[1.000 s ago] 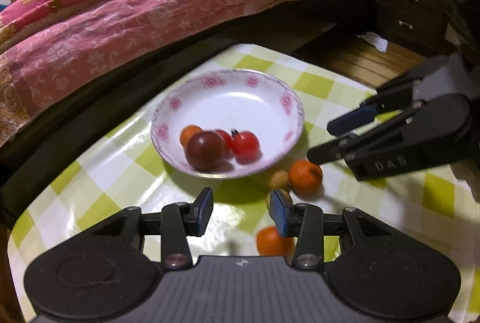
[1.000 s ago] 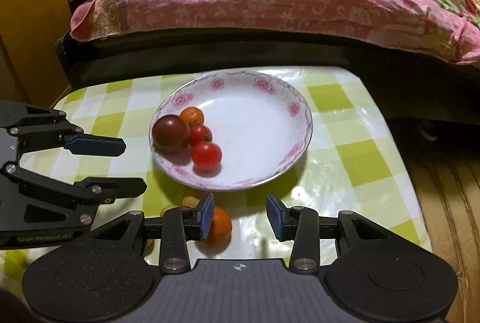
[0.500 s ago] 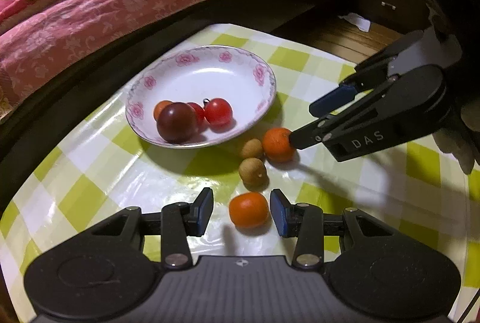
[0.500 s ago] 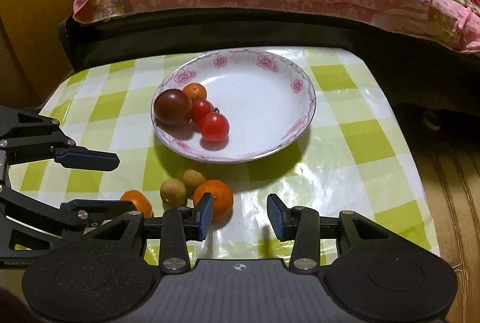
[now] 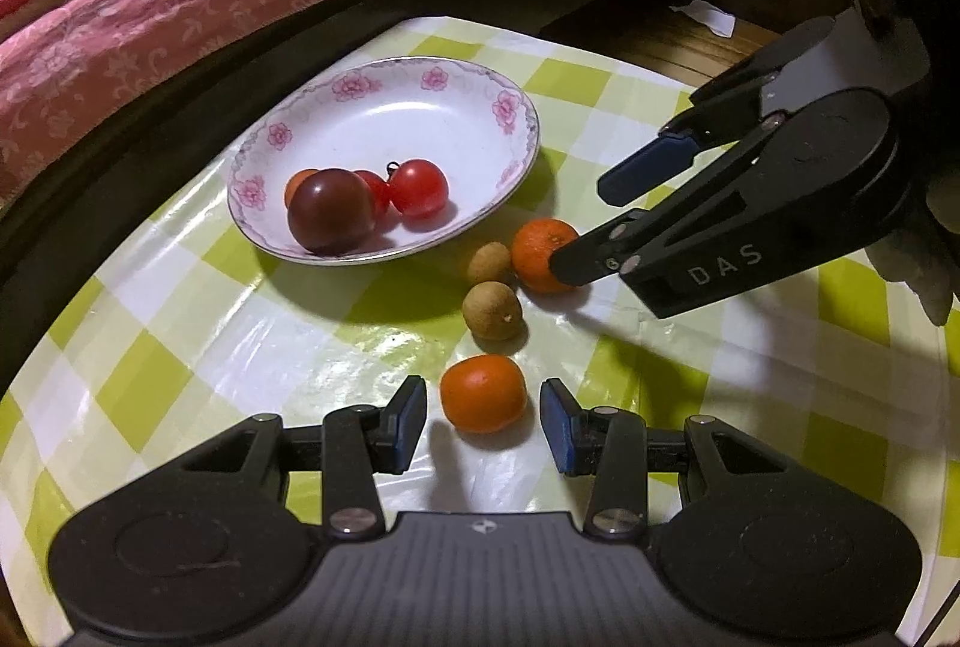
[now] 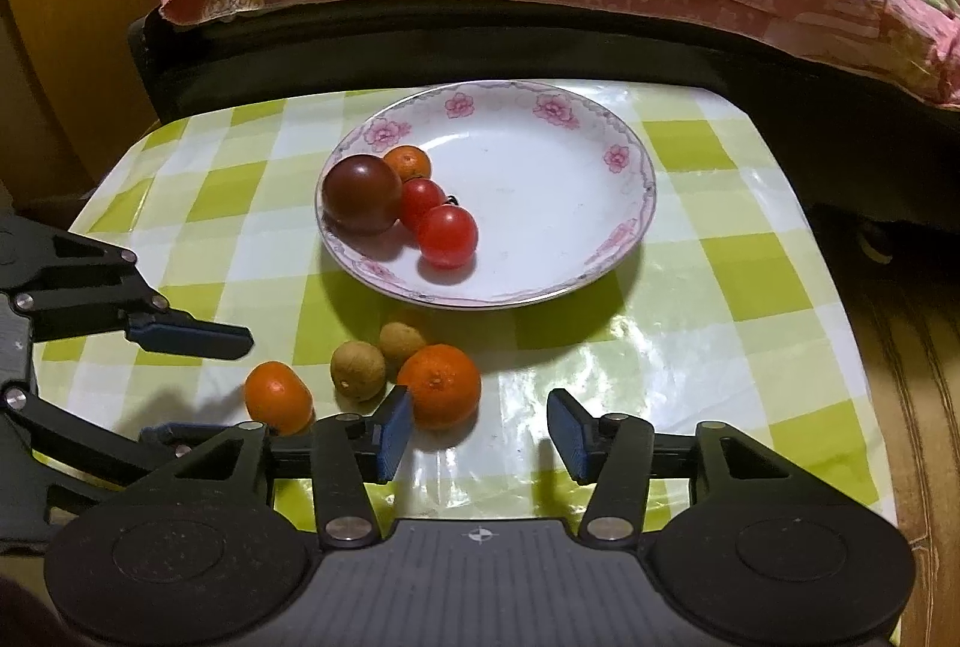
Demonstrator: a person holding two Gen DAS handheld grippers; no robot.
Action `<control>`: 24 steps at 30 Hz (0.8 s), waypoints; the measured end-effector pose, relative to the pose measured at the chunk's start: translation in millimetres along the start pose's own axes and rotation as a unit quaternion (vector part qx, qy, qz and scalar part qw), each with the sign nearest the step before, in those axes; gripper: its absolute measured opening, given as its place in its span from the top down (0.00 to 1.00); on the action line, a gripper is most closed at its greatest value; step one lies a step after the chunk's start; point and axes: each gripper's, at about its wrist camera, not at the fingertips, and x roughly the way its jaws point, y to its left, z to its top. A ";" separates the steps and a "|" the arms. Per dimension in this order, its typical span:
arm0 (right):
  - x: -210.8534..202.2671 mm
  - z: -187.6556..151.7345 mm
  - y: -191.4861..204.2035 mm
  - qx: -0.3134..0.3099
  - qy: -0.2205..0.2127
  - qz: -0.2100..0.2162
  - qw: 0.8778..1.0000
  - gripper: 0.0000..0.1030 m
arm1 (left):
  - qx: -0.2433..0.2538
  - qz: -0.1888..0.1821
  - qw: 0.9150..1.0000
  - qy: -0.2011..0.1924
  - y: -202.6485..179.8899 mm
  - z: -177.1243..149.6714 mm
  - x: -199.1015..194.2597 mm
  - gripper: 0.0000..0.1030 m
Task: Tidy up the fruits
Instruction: 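Grasp the small orange tomato with the left tool while the right tool grasps a tangerine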
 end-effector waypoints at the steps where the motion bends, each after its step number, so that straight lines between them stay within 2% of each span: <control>1: 0.5 0.3 0.9 -0.002 0.000 0.000 1.000 0.55 | 0.000 0.000 1.000 0.001 -0.5 0.1 0.7 0.53; 11: 8.4 1.9 5.9 -0.004 0.008 0.017 1.000 0.55 | -0.002 -0.002 1.000 0.002 -0.8 1.4 4.5 0.53; 13: 10.8 2.7 6.8 -0.004 0.014 0.023 1.000 0.59 | 0.000 -0.002 1.000 0.003 -2.1 1.0 5.0 0.53; 17: 14.4 2.5 8.3 0.000 0.019 0.029 0.999 0.60 | 0.001 0.001 1.000 0.003 -3.2 0.9 6.3 0.53; 24: 19.1 4.7 5.8 0.009 0.021 0.020 1.000 0.63 | 0.001 0.004 1.000 0.003 -3.2 1.5 5.6 0.54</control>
